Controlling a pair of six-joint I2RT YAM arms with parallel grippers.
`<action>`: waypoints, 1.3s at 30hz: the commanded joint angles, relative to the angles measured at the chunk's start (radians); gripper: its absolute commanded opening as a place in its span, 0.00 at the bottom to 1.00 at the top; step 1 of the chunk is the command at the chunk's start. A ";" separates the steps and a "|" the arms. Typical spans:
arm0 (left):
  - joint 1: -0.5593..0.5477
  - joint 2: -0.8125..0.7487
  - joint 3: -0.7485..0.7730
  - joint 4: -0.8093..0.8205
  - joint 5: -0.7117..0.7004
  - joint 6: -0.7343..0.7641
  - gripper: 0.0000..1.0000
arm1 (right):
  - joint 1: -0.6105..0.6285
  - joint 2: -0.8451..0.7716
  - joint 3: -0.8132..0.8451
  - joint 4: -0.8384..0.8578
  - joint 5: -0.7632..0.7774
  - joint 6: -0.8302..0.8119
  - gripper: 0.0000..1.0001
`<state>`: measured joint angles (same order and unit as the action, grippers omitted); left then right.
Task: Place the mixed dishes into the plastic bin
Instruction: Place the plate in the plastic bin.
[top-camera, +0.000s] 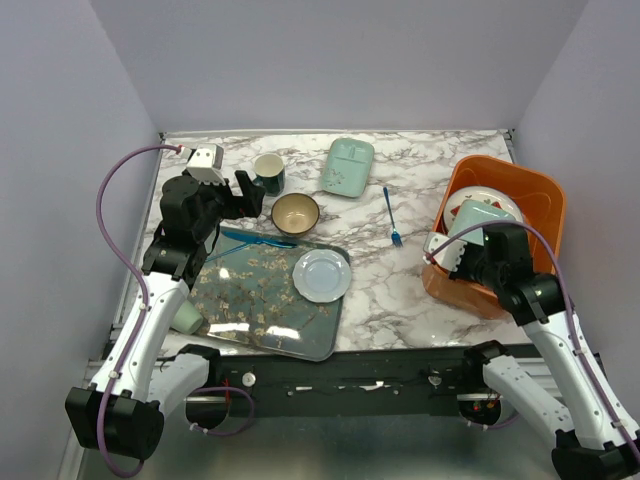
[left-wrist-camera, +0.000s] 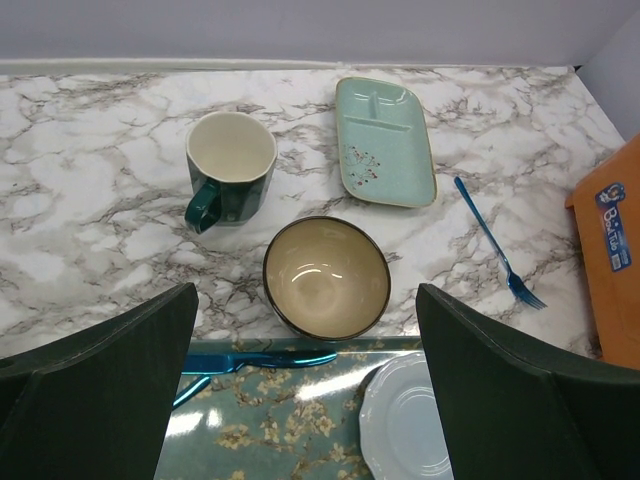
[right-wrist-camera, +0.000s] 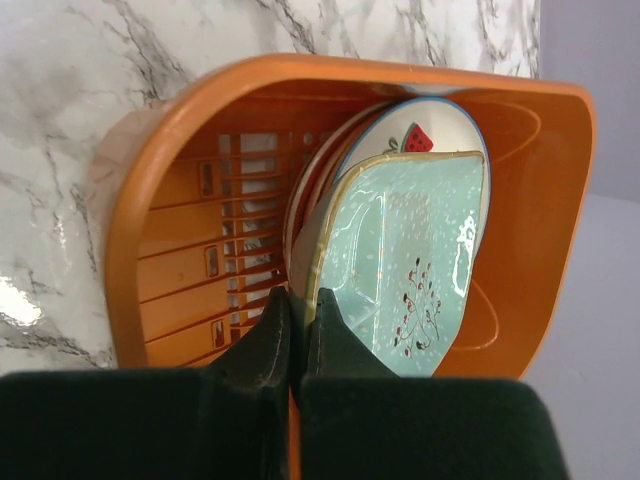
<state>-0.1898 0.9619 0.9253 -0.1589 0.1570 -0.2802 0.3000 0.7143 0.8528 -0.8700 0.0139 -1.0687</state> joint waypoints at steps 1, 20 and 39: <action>0.000 -0.019 -0.008 0.027 -0.008 0.012 0.99 | -0.076 0.010 -0.015 0.152 -0.041 -0.125 0.01; -0.002 -0.011 -0.009 0.030 -0.004 0.012 0.99 | -0.203 0.120 -0.107 0.376 -0.087 -0.221 0.01; 0.000 -0.006 -0.009 0.032 0.007 0.010 0.99 | -0.358 0.240 -0.175 0.457 -0.227 -0.237 0.21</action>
<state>-0.1898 0.9611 0.9249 -0.1581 0.1574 -0.2802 -0.0158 0.9405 0.7013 -0.4988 -0.1635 -1.2766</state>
